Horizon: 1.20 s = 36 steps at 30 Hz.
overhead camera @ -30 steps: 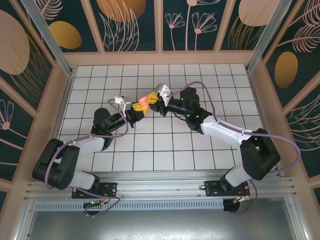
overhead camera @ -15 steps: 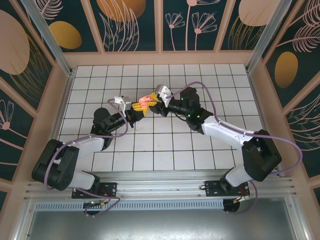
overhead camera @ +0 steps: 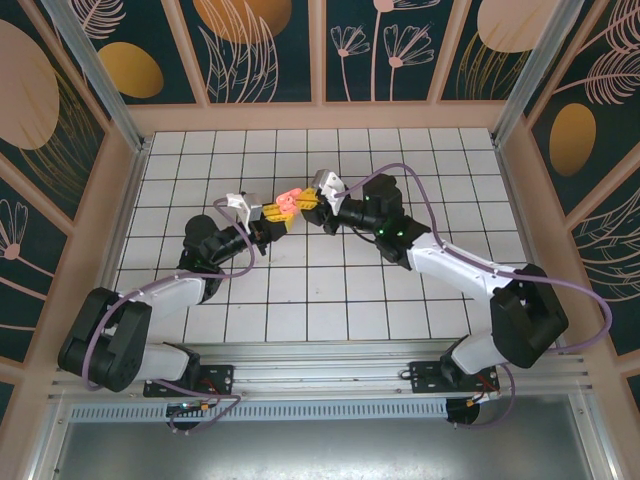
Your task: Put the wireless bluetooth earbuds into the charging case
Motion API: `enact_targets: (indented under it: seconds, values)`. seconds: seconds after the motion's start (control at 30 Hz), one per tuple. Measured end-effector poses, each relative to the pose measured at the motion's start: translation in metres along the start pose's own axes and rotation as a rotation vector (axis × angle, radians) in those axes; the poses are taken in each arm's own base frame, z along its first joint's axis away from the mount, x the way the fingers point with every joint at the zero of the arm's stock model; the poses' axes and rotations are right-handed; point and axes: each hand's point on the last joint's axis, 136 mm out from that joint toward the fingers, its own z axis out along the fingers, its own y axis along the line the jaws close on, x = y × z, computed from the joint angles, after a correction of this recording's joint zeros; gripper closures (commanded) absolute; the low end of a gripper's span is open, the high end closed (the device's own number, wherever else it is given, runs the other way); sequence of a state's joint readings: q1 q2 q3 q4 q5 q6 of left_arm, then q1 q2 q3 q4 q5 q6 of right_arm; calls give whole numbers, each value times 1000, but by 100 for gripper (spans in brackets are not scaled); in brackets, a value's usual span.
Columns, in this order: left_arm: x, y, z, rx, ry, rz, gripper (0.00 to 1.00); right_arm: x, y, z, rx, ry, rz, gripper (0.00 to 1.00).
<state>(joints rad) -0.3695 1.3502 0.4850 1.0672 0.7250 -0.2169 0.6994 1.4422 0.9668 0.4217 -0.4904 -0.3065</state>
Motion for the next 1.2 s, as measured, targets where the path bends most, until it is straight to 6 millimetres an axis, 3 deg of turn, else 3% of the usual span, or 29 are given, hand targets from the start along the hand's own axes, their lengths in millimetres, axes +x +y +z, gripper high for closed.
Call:
enact_targets:
  seconds: [0.2, 0.53, 0.73, 0.97, 1.2]
  values:
    - [-2, 0, 1, -2, 6, 18, 92, 0, 1, -5, 4, 5, 1, 86]
    - [3, 3, 3, -10, 52, 70, 93, 3, 2, -14, 17, 38, 8, 69]
    - [13, 6, 2, -17, 101, 92, 93, -3, 4, -19, 6, 77, -39, 66]
    - [22, 6, 1, -16, 144, 122, 93, -17, 7, -11, -27, 107, -136, 65]
    - [22, 6, 1, -12, 157, 145, 93, 3, 12, 2, -73, 180, -169, 65]
